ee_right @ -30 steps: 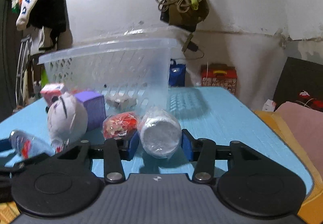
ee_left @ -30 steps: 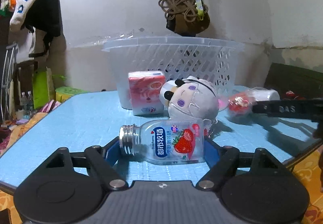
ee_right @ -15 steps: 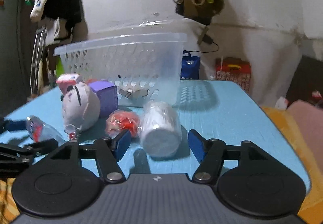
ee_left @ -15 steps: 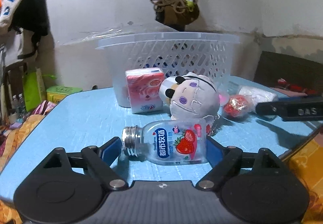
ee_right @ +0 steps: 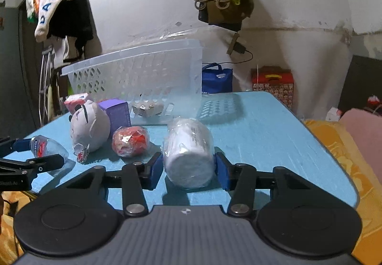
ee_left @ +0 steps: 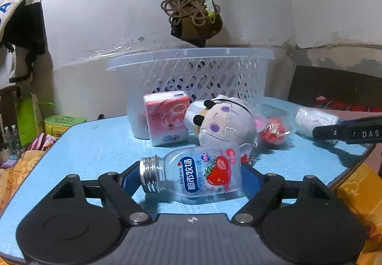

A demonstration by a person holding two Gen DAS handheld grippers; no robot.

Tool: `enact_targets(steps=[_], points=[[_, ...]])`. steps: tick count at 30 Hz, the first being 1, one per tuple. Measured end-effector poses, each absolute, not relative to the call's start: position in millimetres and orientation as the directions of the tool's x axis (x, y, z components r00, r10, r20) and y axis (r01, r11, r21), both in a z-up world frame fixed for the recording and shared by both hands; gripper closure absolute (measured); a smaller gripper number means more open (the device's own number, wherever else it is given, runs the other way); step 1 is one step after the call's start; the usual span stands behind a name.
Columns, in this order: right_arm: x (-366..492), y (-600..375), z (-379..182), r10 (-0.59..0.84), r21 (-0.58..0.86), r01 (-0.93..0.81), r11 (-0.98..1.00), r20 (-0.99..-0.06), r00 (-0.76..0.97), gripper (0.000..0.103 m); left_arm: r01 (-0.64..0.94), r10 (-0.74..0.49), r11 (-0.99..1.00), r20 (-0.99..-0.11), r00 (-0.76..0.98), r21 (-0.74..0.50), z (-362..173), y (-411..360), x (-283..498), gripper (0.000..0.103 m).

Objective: Organize objects
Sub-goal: 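Lift both held items into the clear basket and open both tools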

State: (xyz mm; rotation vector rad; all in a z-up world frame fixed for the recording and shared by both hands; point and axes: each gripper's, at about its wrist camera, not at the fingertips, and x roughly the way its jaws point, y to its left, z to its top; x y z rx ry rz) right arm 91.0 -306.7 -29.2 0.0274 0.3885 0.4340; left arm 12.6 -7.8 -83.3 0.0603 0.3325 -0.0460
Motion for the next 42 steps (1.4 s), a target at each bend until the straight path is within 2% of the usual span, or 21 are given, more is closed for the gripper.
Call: enact_targets(steps=[10, 16, 19, 22, 24, 28, 32, 35, 42], points=[[79.8, -310.6, -14.5, 0.453, 0.147, -0.428, 0.892, -0.311, 0.836, 0.053, 0.031, -0.022, 0.999, -0.322, 0.946, 0.022, -62.6, 5.4, 15.6, 0.016], [76.7, -306.1, 27.1, 0.489, 0.149, -0.466, 0.872, -0.225, 0.843, 0.053, 0.024, -0.028, 1.000, -0.275, 0.961, -0.015, -24.3, 19.9, 22.5, 0.016], [82.0, -298.4, 56.7, 0.497, 0.127, -0.481, 0.868, -0.178, 0.849, 0.053, 0.068, -0.075, 0.997, -0.236, 0.969, -0.037, 1.8, 27.7, 29.1, 0.016], [100.4, -284.2, 80.7, 0.496, 0.096, -0.487, 0.868, -0.175, 0.850, 0.053, 0.086, -0.091, 0.996, -0.187, 0.978, -0.035, 30.1, 31.1, 41.4, 0.016], [124.8, -268.6, 95.3, 0.493, 0.092, -0.485, 0.870, -0.205, 0.846, 0.053, 0.088, -0.095, 0.995, -0.178, 0.979, -0.047, 49.6, 35.4, 61.0, 0.016], [182.8, -242.4, 107.4, 0.481, 0.134, -0.463, 0.876, -0.313, 0.819, 0.053, 0.067, -0.080, 0.996, -0.230, 0.970, -0.063, 74.4, 44.5, 117.0, 0.016], [221.2, -215.9, 103.1, 0.417, 0.070, -0.427, 0.901, -0.406, 0.813, 0.053, 0.041, -0.082, 0.993, -0.396, 0.915, -0.111, 73.9, 54.0, 179.9, 0.016], [232.2, -201.4, 94.6, 0.411, 0.043, -0.444, 0.895, -0.464, 0.785, 0.053, 0.026, -0.085, 0.991, -0.480, 0.873, -0.128, 62.8, 50.6, 207.2, 0.016], [231.5, -182.0, 85.7, 0.404, -0.039, -0.486, 0.873, -0.500, 0.766, 0.051, -0.006, -0.060, 0.992, -0.517, 0.854, -0.125, 48.0, 50.1, 222.5, 0.016]])
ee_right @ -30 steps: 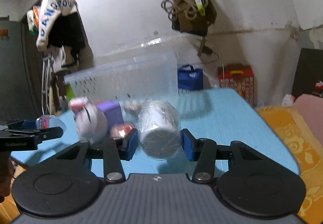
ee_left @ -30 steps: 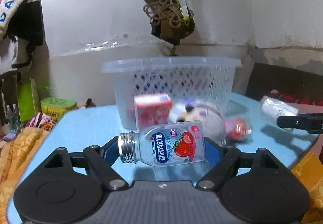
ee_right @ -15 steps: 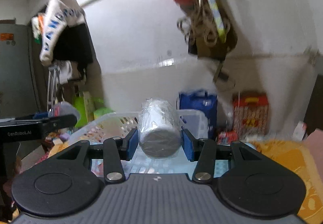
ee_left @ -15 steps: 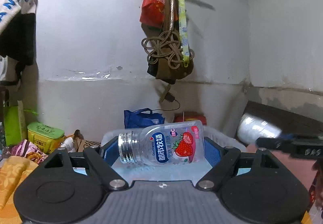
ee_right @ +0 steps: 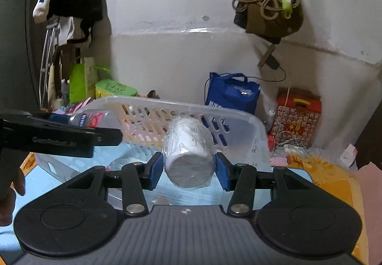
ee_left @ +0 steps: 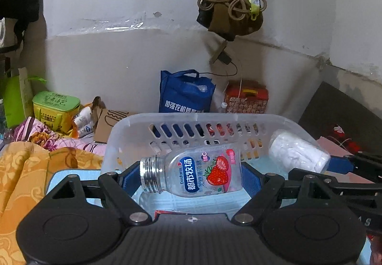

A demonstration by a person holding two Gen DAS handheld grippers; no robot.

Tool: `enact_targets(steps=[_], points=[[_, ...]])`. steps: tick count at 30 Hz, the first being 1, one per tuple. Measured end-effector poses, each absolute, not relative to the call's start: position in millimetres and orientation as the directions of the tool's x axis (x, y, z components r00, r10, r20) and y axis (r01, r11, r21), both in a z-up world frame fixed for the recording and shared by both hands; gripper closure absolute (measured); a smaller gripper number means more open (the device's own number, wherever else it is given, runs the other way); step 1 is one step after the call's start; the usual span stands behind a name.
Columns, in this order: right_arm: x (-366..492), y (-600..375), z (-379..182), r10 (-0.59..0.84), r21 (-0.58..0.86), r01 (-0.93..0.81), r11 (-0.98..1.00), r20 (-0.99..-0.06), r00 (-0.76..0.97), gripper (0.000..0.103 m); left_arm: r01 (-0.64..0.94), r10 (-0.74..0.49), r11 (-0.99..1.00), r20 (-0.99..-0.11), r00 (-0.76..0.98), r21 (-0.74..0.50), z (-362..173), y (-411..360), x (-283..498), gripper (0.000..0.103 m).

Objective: Organize objects
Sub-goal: 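Lift both held items into the clear basket and open both tools, then grasp the plush doll with the left tool while the right tool grasps the red wrapped ball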

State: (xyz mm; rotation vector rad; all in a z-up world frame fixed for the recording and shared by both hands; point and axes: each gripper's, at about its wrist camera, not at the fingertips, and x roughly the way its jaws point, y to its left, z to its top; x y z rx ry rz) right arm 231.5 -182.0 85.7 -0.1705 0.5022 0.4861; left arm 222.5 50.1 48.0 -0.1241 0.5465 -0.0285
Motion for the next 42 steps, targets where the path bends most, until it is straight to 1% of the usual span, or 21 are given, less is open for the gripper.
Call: enact_targets(steps=[1, 3, 4, 5, 6, 7, 11, 14, 16, 18, 21, 24, 27, 30, 31, 33, 34, 35, 36, 37, 42], points=[[233.1, -180.6, 86.0, 0.407, -0.041, -0.493, 0.869, -0.509, 0.759, 0.049, -0.001, -0.065, 0.992, -0.522, 0.851, -0.126, 47.0, 47.9, 224.7, 0.016], [231.1, -180.5, 88.3, 0.412, -0.044, -0.496, 0.867, -0.496, 0.764, 0.035, 0.009, -0.090, 0.988, -0.533, 0.841, -0.154, 46.0, 47.3, 225.0, 0.016], [225.7, -183.7, 92.1, 0.418, -0.035, -0.488, 0.872, -0.467, 0.779, 0.019, 0.023, -0.121, 0.982, -0.528, 0.841, -0.188, 46.7, 49.4, 222.0, 0.015], [217.9, -187.8, 95.0, 0.428, -0.026, -0.485, 0.874, -0.430, 0.795, 0.008, 0.032, -0.136, 0.978, -0.515, 0.846, -0.205, 46.3, 50.8, 215.9, 0.011], [209.6, -192.1, 97.2, 0.432, -0.022, -0.478, 0.878, -0.395, 0.811, 0.004, 0.031, -0.132, 0.977, -0.491, 0.861, -0.209, 48.2, 51.5, 208.5, 0.003], [202.5, -196.0, 99.5, 0.426, -0.017, -0.463, 0.886, -0.364, 0.828, 0.000, 0.023, -0.115, 0.980, -0.467, 0.876, -0.198, 50.0, 50.9, 201.1, 0.001], [174.4, -219.2, 99.2, 0.471, 0.066, -0.475, 0.877, -0.306, 0.827, 0.000, 0.059, -0.131, 0.981, -0.402, 0.906, -0.186, 52.7, 49.2, 172.2, 0.000], [149.1, -241.4, 85.1, 0.488, 0.094, -0.482, 0.871, -0.276, 0.828, 0.000, 0.101, -0.146, 0.985, -0.350, 0.925, -0.142, 48.3, 47.0, 133.9, 0.000], [138.6, -249.1, 68.0, 0.485, 0.098, -0.479, 0.872, -0.301, 0.821, 0.000, 0.123, -0.159, 0.985, -0.337, 0.928, -0.124, 40.6, 46.1, 106.8, 0.000], [135.6, -253.6, 44.1, 0.488, 0.111, -0.483, 0.869, -0.355, 0.797, 0.000, 0.156, -0.197, 0.977, -0.326, 0.925, -0.146, 25.6, 44.7, 82.3, 0.000], [137.5, -259.5, 11.2, 0.469, 0.150, -0.451, 0.880, -0.424, 0.775, 0.000, 0.177, -0.234, 0.966, -0.345, 0.909, -0.189, -2.4, 39.5, 67.5, 0.000], [137.0, -264.0, -5.6, 0.500, 0.206, -0.459, 0.864, -0.449, 0.740, 0.000, 0.162, -0.214, 0.972, -0.365, 0.906, -0.168, -21.2, 29.7, 63.9, 0.003], [135.1, -251.2, -8.6, 0.520, 0.165, -0.507, 0.846, -0.461, 0.719, 0.000, 0.171, -0.229, 0.968, -0.360, 0.905, -0.186, -30.6, 27.7, 61.9, 0.003], [129.8, -230.3, -16.1, 0.498, 0.071, -0.539, 0.840, -0.496, 0.711, 0.005, 0.167, -0.228, 0.967, -0.359, 0.905, -0.193, -34.0, 26.6, 63.9, 0.003], [130.3, -224.3, -17.4, 0.489, 0.051, -0.542, 0.839, -0.510, 0.708, 0.012, 0.169, -0.232, 0.965, -0.357, 0.905, -0.201, -34.2, 26.6, 64.2, 0.003], [132.8, -217.1, -18.8, 0.482, 0.029, -0.547, 0.836, -0.515, 0.709, 0.017, 0.170, -0.235, 0.964, -0.350, 0.907, -0.205, -32.8, 27.2, 65.3, 0.003], [132.8, -216.1, -19.0, 0.474, 0.023, -0.541, 0.841, -0.513, 0.716, 0.022, 0.167, -0.231, 0.965, -0.351, 0.907, -0.203, -33.2, 26.4, 64.9, 0.003], [134.7, -217.5, -18.4, 0.469, 0.028, -0.531, 0.847, -0.509, 0.721, 0.031, 0.165, -0.230, 0.965, -0.355, 0.906, -0.202, -34.2, 25.3, 64.4, 0.003], [134.2, -221.1, -19.7, 0.473, 0.040, -0.528, 0.848, -0.505, 0.722, 0.037, 0.167, -0.232, 0.965, -0.357, 0.905, -0.204, -34.9, 24.2, 64.8, 0.003], [135.3, -223.7, -19.4, 0.479, 0.051, -0.527, 0.848, -0.501, 0.721, 0.052, 0.169, -0.234, 0.964, -0.359, 0.903, -0.205, -35.7, 22.6, 65.8, 0.003], [128.7, -253.1, -17.9, 0.468, 0.103, -0.480, 0.871, -0.471, 0.748, 0.053, 0.184, -0.248, 0.962, -0.363, 0.898, -0.203, -41.4, 9.1, 68.7, 0.003]])
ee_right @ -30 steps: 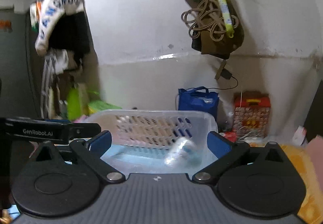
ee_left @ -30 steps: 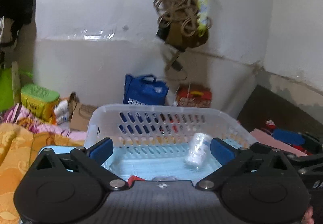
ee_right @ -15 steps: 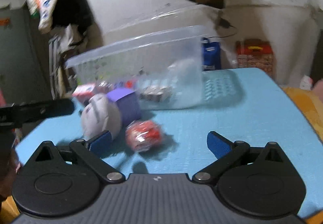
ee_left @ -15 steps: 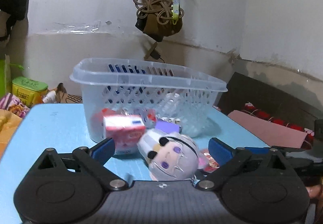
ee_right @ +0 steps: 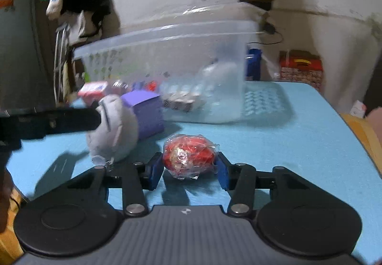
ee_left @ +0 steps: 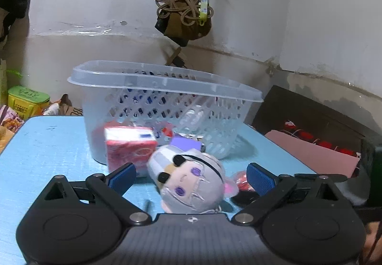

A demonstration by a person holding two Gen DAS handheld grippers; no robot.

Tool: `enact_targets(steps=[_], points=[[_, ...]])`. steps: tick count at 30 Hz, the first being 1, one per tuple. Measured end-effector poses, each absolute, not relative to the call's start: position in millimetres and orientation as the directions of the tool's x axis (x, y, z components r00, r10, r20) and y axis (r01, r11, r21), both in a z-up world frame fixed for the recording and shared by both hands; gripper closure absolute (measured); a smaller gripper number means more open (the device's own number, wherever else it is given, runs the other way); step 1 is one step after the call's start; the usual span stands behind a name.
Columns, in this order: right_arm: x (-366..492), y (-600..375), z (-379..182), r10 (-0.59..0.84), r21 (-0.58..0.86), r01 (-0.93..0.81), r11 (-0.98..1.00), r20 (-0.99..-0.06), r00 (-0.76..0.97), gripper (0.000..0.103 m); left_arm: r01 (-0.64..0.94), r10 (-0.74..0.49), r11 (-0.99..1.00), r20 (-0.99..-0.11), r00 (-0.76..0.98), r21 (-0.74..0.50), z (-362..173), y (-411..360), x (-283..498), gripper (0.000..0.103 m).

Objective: Organize objects
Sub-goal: 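Grasp the plush doll with the left tool while the right tool grasps the red wrapped ball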

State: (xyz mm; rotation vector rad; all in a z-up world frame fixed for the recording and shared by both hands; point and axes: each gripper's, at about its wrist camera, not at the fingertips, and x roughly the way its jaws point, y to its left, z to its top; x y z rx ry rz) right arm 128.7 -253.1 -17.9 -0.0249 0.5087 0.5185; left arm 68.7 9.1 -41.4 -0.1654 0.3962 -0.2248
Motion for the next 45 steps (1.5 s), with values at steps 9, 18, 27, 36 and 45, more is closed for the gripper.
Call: enact_targets(steps=[9, 18, 27, 36, 45], points=[[120.6, -274.2, -25.6, 0.444, 0.134, -0.433, 0.892, -0.440, 0.780, 0.053, 0.159, -0.193, 0.980, -0.414, 0.890, -0.116, -54.4, -22.4, 82.9, 0.003], [116.8, -271.6, -28.0, 0.456, 0.124, -0.448, 0.885, -0.420, 0.785, 0.053, 0.095, -0.117, 0.993, -0.400, 0.909, -0.074, -56.7, -22.1, 76.6, 0.032], [97.8, -267.0, -26.1, 0.469, 0.101, -0.466, 0.879, -0.355, 0.809, 0.053, 0.048, -0.055, 0.998, -0.336, 0.940, -0.027, -58.4, -1.7, 38.3, 0.033], [88.1, -257.9, -26.8, 0.492, 0.112, -0.486, 0.866, -0.357, 0.794, 0.053, 0.008, -0.015, 1.000, -0.317, 0.948, -0.022, -58.7, 22.4, 16.4, 0.033], [73.5, -256.5, -35.4, 0.503, 0.139, -0.487, 0.862, -0.347, 0.792, 0.053, -0.003, 0.005, 1.000, -0.301, 0.954, 0.007, -67.4, 32.5, -0.2, 0.032]])
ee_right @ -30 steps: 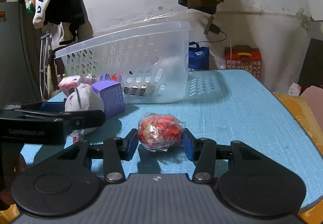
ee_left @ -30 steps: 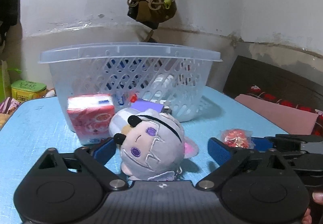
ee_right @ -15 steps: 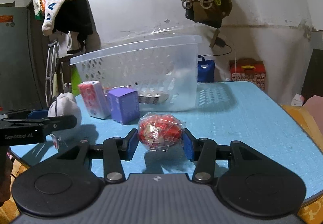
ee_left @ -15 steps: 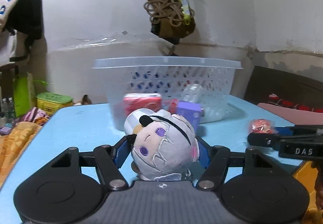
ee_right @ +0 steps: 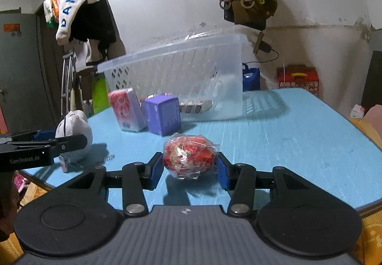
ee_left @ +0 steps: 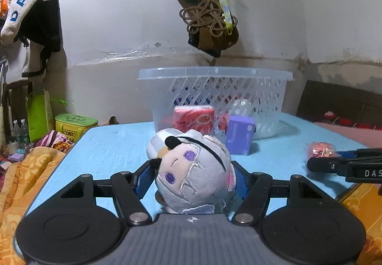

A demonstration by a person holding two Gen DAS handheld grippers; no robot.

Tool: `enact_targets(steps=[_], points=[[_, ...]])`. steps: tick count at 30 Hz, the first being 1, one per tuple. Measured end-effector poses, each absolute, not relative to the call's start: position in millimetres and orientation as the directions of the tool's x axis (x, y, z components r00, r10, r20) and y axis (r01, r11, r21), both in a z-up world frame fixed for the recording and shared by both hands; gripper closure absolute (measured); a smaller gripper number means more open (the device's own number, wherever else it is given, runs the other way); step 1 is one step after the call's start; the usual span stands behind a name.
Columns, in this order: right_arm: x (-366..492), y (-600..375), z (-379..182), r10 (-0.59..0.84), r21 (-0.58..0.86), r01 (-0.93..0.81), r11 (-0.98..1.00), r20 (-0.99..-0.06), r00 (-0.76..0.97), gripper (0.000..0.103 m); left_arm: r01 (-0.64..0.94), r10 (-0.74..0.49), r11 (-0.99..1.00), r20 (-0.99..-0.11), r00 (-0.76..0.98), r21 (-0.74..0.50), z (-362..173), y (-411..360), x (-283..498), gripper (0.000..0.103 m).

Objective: Organize objects
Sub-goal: 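Grasp the plush doll with the left tool while the right tool grasps the red wrapped ball, then carry the doll and ball over the basket and open both tools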

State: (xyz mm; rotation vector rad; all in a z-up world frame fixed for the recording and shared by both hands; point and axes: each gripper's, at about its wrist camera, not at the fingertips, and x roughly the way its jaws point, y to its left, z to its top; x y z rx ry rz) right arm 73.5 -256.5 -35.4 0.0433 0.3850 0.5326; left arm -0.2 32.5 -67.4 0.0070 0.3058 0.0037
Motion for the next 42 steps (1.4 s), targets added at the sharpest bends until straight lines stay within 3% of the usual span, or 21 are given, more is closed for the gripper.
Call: enact_targets(steps=[19, 30, 35, 39, 42], points=[[59.9, -255.9, -15.2, 0.508, 0.154, -0.485, 0.861, -0.324, 0.798, 0.053, -0.006, -0.005, 0.999, -0.307, 0.952, -0.035, -63.4, 36.6, 0.6, 0.034], [62.4, -266.6, 34.9, 0.512, 0.112, -0.501, 0.859, -0.245, 0.823, 0.053, -0.001, -0.007, 0.999, -0.211, 0.978, -0.040, -26.1, 43.3, -11.4, 0.034], [89.3, -249.2, 82.4, 0.496, 0.049, -0.497, 0.867, -0.200, 0.845, 0.053, 0.039, -0.044, 0.999, -0.151, 0.988, -0.038, 23.2, 50.5, 10.8, 0.034], [147.3, -229.4, 110.4, 0.504, 0.080, -0.502, 0.861, -0.266, 0.822, 0.053, 0.101, -0.102, 0.995, -0.149, 0.984, -0.013, 69.2, 48.6, 56.3, 0.034], [195.3, -211.2, 114.2, 0.474, 0.090, -0.476, 0.875, -0.360, 0.803, 0.053, 0.102, -0.105, 0.994, -0.233, 0.967, -0.025, 89.8, 45.8, 108.8, 0.034]])
